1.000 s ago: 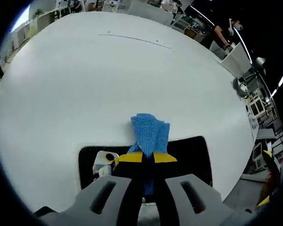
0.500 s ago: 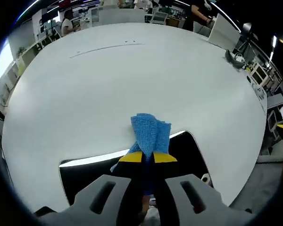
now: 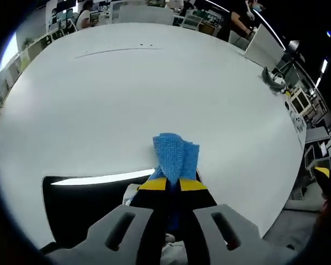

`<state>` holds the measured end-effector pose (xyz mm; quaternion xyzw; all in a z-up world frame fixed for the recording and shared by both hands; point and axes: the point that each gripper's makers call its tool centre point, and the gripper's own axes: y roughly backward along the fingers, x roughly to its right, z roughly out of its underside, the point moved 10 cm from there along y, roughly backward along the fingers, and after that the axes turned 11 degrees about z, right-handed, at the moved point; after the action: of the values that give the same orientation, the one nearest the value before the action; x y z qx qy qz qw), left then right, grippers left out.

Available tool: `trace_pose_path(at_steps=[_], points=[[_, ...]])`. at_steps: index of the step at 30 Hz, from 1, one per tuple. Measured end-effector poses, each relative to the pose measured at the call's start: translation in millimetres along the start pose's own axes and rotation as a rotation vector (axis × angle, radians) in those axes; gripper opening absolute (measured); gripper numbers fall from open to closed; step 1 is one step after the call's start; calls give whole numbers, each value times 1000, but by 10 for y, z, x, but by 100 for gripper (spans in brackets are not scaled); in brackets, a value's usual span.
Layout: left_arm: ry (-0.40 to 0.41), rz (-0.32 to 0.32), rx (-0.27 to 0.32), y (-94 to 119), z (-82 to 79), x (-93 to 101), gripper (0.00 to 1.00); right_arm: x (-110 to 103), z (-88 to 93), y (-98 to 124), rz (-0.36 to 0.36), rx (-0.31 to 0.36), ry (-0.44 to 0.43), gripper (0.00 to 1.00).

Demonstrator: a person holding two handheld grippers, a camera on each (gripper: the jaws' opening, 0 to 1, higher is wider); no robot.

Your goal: Wipe the mirror surface with the cleaning cloth until all visible marks leave the cleaned area.

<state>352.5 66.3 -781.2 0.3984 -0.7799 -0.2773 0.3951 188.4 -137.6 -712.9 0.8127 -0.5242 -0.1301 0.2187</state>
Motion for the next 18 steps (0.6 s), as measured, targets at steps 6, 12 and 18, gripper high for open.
trace_pose_path(at_steps=[6, 12, 18], points=[[15, 0, 12, -18, -14, 7, 3, -18, 5, -8, -5, -8, 7, 99], [15, 21, 20, -10, -3, -9, 4, -23, 1, -8, -11, -5, 5, 99], [44, 20, 31, -12, 8, 3, 3, -17, 5, -10, -5, -9, 4, 99]])
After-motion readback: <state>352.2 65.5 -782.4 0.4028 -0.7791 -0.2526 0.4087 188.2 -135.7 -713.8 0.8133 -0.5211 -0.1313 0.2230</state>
